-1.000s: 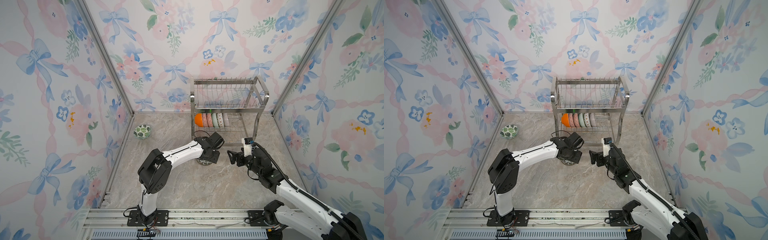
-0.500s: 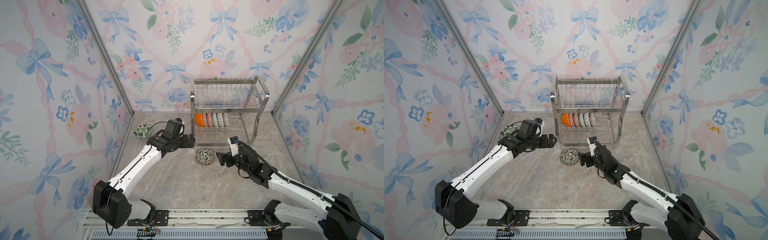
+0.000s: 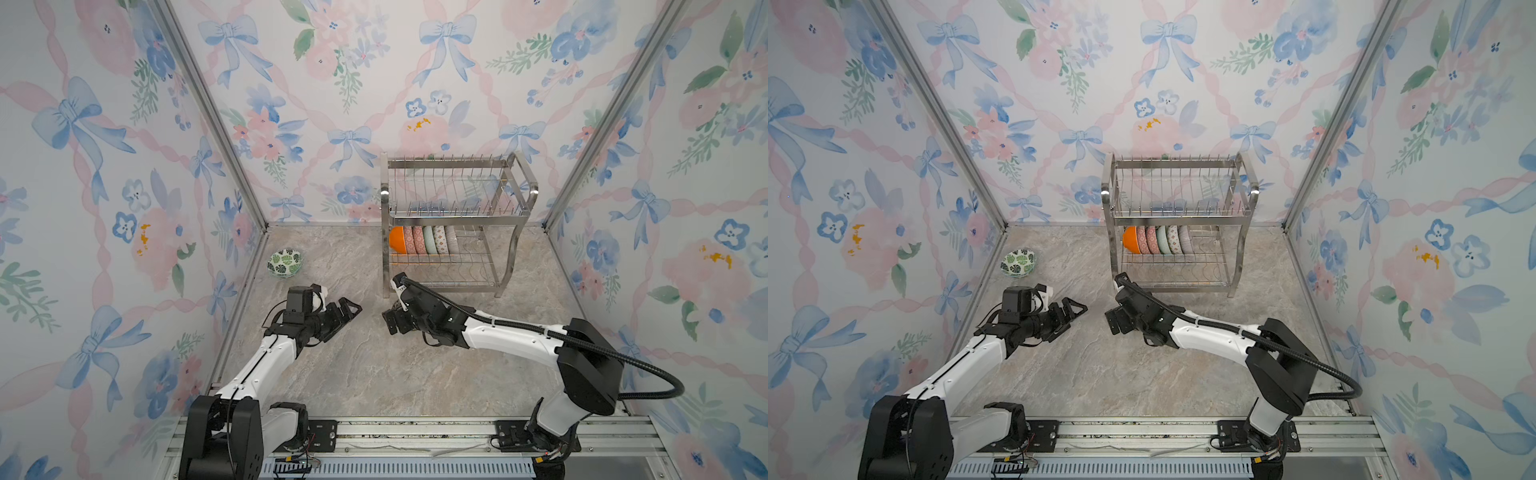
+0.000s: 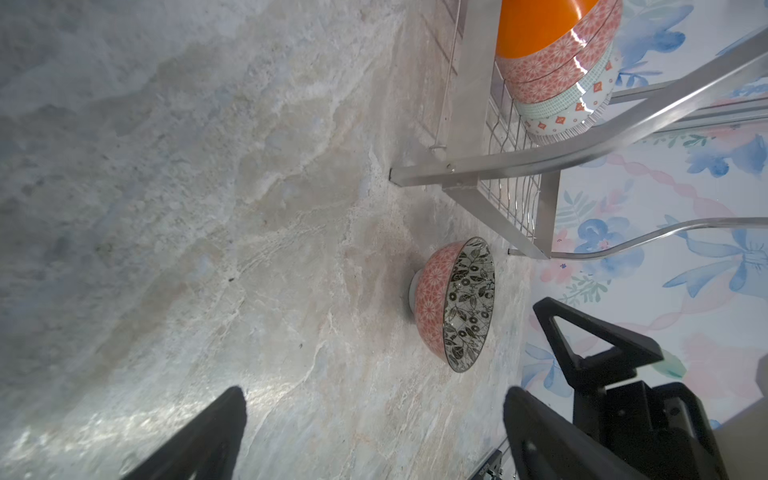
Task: Load the bowls into the dish rack
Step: 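Drag the black-leaf bowl with the left gripper toward the right gripper, then close the right gripper on the bowl rim while the left gripper withdraws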
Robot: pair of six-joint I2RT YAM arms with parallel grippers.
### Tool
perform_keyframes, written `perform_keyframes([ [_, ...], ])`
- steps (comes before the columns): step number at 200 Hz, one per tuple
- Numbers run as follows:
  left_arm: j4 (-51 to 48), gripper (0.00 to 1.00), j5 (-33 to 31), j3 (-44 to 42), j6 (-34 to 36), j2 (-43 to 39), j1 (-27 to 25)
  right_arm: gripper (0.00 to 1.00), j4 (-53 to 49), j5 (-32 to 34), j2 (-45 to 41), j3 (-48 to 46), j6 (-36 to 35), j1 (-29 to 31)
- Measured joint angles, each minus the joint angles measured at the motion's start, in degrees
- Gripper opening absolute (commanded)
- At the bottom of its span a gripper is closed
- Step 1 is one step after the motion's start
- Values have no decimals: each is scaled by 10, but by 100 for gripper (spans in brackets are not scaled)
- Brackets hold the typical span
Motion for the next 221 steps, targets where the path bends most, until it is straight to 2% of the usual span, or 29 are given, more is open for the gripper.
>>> perform_keyframes([
  [47,34,98,40,-12,-14,-7,26,84,-78,23,76,65,20,6],
  [73,36,98,49,-12,-15,-7,27,73,-105,24,96,78,26,7],
  [100,36,98,53,-12,-16,-7,30,58,-126,24,110,88,29,8],
  [126,36,98,54,-12,-16,-7,30,54,-141,24,123,97,29,8],
  [159,35,98,54,-12,-15,-7,30,42,-154,23,126,97,25,10],
  [221,33,98,48,-10,-9,-7,9,12,-162,20,126,97,16,11],
])
